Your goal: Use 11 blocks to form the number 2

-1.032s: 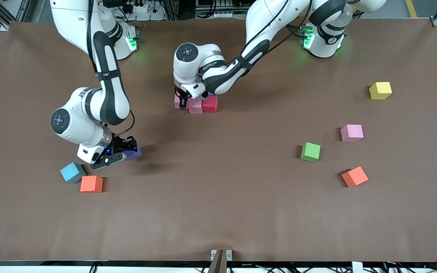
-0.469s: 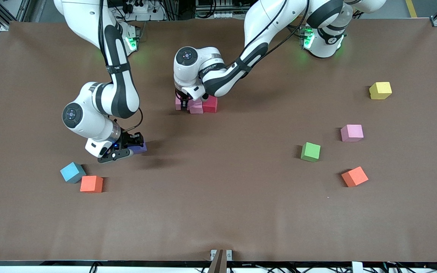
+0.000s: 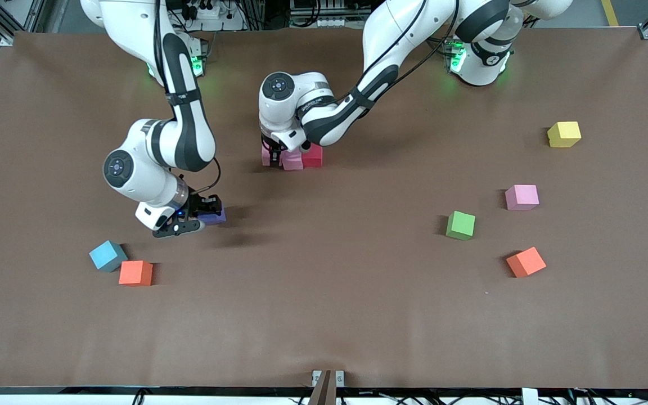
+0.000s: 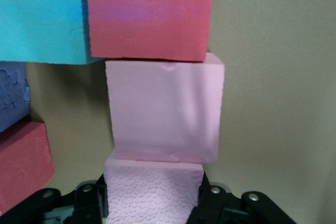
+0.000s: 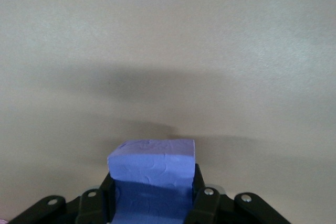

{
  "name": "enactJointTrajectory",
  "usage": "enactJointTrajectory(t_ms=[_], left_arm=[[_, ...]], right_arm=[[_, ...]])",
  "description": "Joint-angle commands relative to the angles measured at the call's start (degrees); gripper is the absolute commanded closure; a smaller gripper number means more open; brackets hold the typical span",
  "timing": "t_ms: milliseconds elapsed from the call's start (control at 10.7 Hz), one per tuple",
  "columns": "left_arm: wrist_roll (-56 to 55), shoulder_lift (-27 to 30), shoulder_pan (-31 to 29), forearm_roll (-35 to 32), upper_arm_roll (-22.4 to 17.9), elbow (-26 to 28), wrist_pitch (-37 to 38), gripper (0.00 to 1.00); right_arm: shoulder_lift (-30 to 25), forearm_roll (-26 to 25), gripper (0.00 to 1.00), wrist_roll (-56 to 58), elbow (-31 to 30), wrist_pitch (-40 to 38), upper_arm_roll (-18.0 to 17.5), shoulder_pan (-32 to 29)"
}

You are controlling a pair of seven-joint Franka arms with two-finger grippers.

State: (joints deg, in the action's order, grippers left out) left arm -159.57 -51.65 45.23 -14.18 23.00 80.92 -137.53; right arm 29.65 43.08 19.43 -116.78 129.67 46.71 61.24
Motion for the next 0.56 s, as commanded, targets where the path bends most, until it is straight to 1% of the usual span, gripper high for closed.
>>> enactJointTrajectory(t_ms=[0, 469], left_arm=[[-11.38, -0.56, 1.35, -1.03, -0.67, -1.55, 0.59, 0.00], [-11.03, 0.67, 1.44, -1.73, -0.58, -1.37, 2.43, 0.00]], right_arm=[[-2.23, 1.04, 0.89, -3.68, -1.52, 0.15, 0.75, 2.38], [-2.67, 1.04, 0.89, -8.35, -1.52, 0.15, 0.92, 5.11]])
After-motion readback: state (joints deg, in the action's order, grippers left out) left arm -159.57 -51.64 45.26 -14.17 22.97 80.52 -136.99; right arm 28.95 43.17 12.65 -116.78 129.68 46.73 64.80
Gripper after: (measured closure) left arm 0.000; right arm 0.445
